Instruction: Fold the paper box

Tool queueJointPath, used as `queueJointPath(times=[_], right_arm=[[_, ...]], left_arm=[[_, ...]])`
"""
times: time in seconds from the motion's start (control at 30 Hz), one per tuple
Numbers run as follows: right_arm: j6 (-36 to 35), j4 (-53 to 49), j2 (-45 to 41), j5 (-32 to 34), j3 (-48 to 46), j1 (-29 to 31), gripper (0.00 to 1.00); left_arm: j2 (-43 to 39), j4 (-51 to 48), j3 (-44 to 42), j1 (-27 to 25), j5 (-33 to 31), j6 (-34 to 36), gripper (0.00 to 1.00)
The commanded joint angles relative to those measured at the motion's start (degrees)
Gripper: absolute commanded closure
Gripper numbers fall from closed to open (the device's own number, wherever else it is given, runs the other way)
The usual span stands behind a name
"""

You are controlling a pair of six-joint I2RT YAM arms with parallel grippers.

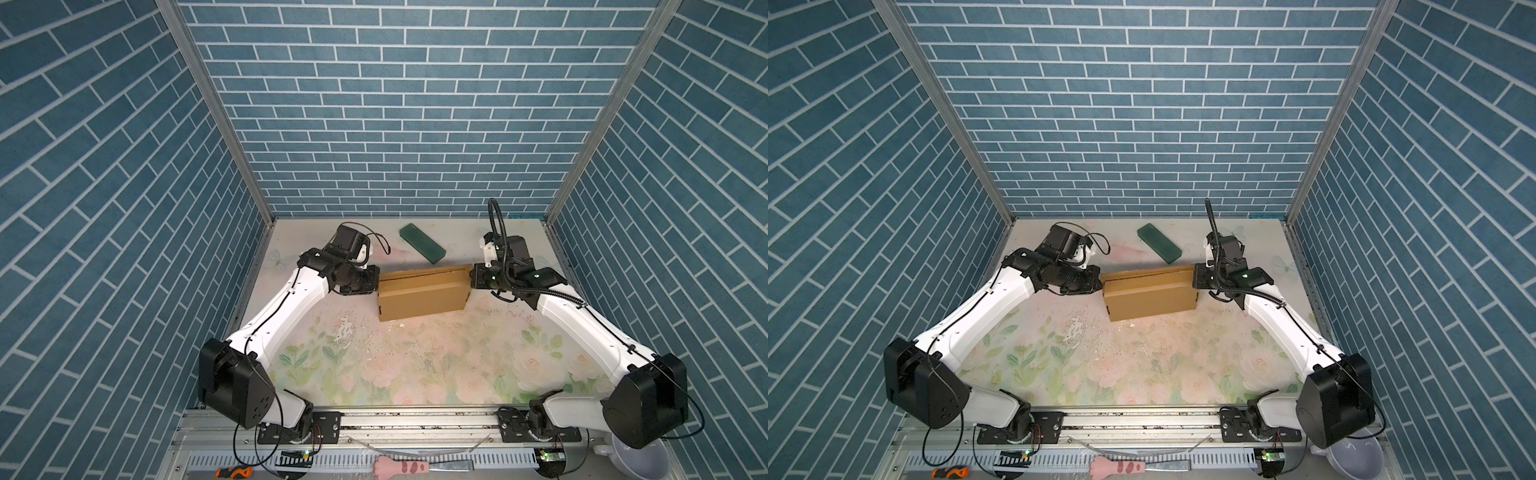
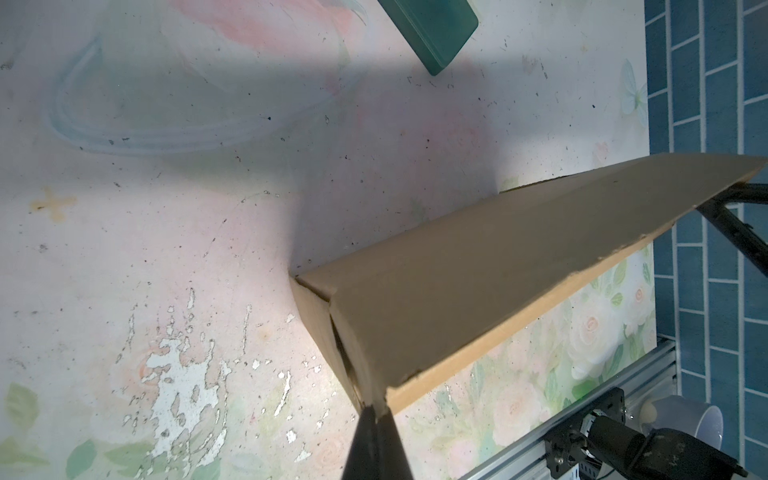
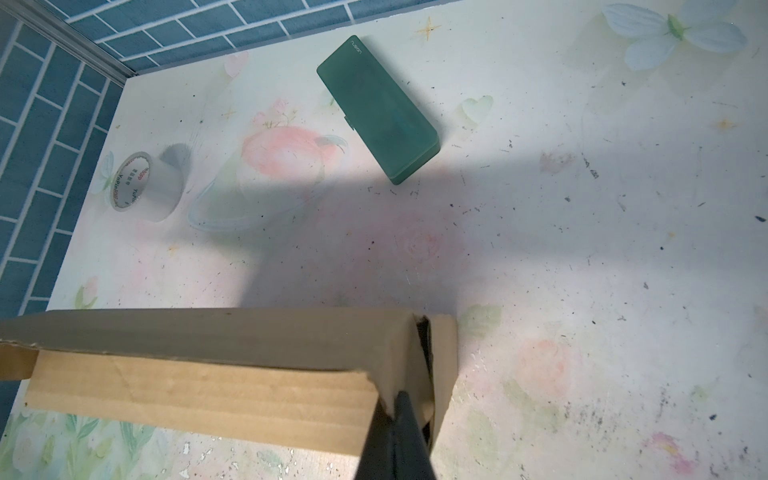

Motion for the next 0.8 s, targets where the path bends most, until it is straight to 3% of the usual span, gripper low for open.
queueJointPath(times=[0.0,0.77], right_arm=[[0.82,-6.75,1.31,0.40,-2.53,0.36,1.00],[0.68,-6.70,-0.51,-0.47,-1.83,0.36,1.00]], left_arm=[[0.87,0.90,-1.76,-0.82,0.34,-0.52,1.00],[1.26,1.57,-5.49,-1.18,-3.06,0.37,1.00]])
